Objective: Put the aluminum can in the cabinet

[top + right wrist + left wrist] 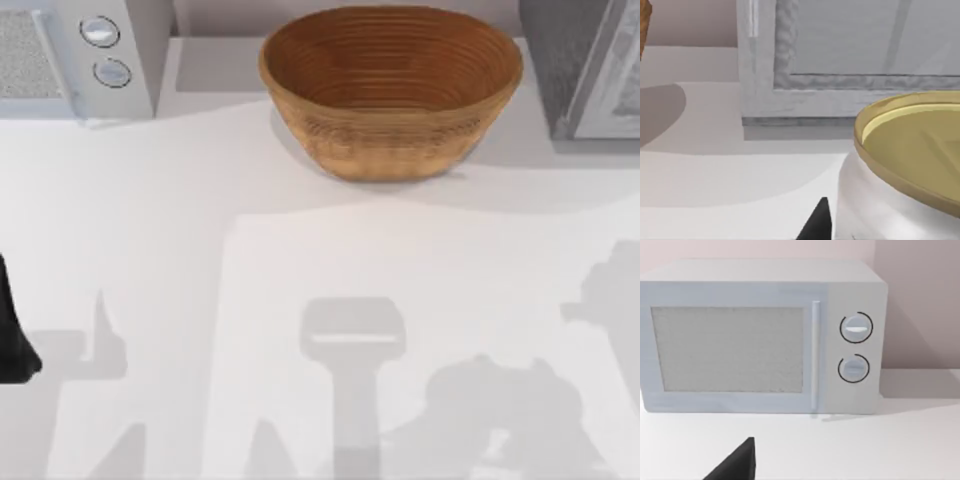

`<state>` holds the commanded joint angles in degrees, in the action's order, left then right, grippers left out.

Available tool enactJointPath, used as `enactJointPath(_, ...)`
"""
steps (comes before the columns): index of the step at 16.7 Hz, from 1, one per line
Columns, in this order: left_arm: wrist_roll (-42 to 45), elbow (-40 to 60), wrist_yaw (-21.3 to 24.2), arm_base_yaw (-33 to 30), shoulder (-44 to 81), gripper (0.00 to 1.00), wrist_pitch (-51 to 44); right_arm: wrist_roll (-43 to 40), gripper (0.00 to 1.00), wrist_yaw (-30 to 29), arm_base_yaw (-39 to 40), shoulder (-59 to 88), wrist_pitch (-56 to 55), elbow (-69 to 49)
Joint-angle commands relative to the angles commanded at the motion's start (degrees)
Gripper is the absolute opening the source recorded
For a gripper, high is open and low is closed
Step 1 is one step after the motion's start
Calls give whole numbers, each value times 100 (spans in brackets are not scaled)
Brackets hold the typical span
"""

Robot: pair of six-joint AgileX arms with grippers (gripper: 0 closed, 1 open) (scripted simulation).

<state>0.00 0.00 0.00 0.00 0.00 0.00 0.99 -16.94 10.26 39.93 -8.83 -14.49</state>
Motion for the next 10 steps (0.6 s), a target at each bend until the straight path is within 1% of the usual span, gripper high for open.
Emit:
enactJointPath(5,0,0,0,0,0,100,0,-40,0,888,-643,-2577,500,780)
enactJointPath(8,0,0,0,0,0,100,0,-70,0,1388,-908,-3528,774,1210)
enactJointPath(10,0,0,0,0,0,100,0,-93,0,1613,-1003,-3873,879,1393)
